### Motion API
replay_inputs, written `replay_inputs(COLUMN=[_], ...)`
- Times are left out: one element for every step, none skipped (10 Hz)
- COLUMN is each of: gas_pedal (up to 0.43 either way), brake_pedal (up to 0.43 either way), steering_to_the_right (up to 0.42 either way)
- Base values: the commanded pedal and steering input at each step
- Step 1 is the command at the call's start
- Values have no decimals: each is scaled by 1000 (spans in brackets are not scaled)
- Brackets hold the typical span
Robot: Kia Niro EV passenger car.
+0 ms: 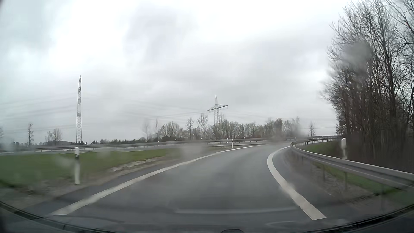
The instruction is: Follow the waypoints while adhering to traffic rules and regulations
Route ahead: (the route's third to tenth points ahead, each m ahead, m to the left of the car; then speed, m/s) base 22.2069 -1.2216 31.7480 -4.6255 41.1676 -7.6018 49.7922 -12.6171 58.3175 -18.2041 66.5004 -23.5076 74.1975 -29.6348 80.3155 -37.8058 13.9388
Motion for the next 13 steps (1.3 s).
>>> replay_inputs(gas_pedal=[189,197,209,220,220,228,228,228,240,240,240,240,240], brake_pedal=[0,0,0,0,0,0,0,0,0,0,0,0,0], steering_to_the_right=[75,75,73,67,58,56,56,56,56,56,56,56,58])
